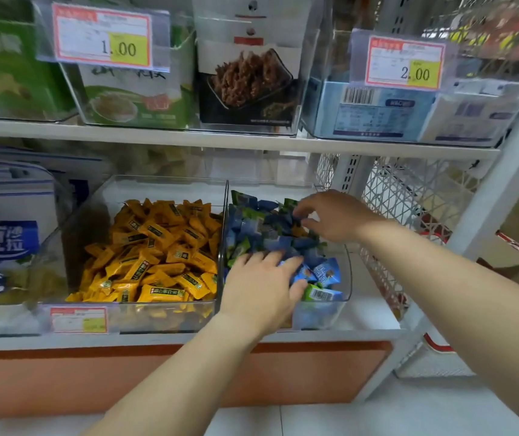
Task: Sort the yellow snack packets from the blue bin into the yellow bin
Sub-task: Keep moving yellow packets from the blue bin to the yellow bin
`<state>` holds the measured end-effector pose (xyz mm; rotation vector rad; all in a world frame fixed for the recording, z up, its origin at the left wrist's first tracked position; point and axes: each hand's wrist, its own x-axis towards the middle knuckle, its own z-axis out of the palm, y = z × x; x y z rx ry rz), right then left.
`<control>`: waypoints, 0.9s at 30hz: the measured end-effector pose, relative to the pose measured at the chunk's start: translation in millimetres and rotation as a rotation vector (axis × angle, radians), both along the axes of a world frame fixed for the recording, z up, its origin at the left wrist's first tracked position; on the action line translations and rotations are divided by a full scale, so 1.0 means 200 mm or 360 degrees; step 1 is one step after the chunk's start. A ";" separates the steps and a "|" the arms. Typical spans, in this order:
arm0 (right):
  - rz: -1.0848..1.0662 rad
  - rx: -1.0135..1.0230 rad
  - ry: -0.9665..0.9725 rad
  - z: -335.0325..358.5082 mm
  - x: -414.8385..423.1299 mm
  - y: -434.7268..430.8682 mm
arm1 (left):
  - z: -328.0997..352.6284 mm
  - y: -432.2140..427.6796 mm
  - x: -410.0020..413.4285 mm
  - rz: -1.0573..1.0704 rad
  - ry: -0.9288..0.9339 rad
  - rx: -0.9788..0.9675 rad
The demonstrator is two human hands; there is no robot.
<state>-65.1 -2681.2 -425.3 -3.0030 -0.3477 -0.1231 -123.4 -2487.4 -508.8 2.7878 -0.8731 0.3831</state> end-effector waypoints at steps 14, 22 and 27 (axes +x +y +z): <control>-0.0066 -0.0150 0.0391 -0.08 0.47 0.08 | -0.04 0.01 0.04 -0.0001 -0.0012 -0.0099; -0.0243 -0.0495 0.0307 -0.11 0.50 0.06 | -0.03 0.03 0.03 -0.0035 -0.0076 -0.0115; -0.0344 -0.0296 0.0620 -0.17 0.56 0.15 | -0.03 0.03 0.02 -0.0026 -0.0060 -0.0123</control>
